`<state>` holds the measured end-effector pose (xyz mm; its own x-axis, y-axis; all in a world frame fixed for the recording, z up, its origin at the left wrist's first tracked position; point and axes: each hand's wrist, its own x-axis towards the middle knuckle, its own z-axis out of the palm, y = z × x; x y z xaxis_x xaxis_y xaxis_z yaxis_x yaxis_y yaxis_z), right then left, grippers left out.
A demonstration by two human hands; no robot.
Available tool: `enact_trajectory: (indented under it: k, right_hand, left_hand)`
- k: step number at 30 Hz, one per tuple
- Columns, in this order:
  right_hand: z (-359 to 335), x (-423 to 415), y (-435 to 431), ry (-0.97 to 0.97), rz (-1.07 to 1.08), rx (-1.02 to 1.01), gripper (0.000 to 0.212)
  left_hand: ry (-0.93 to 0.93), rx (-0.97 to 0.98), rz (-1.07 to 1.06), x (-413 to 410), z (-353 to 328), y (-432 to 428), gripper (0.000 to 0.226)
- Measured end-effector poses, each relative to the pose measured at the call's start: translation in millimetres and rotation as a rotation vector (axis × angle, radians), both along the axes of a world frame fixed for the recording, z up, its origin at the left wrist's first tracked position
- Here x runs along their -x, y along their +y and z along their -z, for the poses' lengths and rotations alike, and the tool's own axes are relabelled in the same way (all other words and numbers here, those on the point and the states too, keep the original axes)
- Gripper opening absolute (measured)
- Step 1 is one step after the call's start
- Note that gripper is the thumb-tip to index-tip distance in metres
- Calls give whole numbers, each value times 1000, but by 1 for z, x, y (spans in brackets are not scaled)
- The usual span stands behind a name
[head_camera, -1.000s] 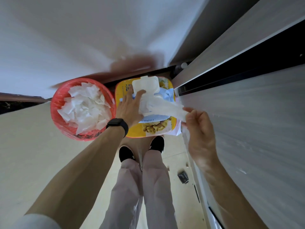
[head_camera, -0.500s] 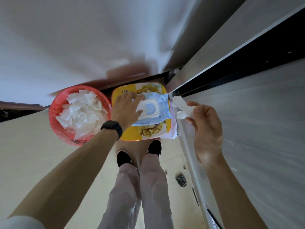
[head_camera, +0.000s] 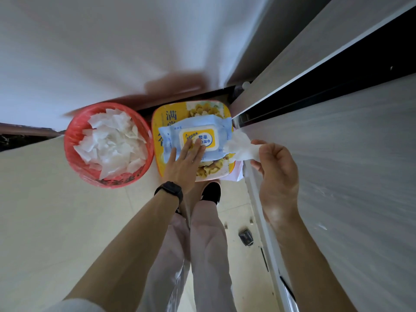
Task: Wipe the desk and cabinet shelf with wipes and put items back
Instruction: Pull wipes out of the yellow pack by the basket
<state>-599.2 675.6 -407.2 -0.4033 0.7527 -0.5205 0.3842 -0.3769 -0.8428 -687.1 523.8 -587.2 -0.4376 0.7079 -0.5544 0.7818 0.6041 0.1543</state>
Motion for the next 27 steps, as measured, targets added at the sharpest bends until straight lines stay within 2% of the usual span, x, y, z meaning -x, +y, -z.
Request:
enact_trajectory:
  k: [5, 10, 15, 19, 21, 24, 27]
  right_hand:
    - [-11, -1, 3, -55, -29, -38, 11]
    - [-37, -4, -3, -175, -162, -105, 8]
    - [-112, 0, -26, -236, -337, -104, 9]
    - [-190, 6, -50, -225, -452, -31, 12]
    - [-232, 10, -64, -208, -474, 4, 12]
    - [-282, 9, -86, -158, -468, -20, 16]
    - [-308, 5, -102, -143, -483, -74, 18]
  left_hand:
    - [-45, 79, -30, 0, -14, 8, 77]
    - [-285, 143, -80, 28, -73, 25, 62]
    - [-351, -60, -332, 47, -189, -1, 53]
    - [-631, -251, -557, 51, -309, -25, 61]
    - [-712, -296, -522, 49, -372, -40, 68]
    - [-645, -338, -490, 37, -447, -66, 45]
    - [-602, -431, -614, 28, -481, -96, 30]
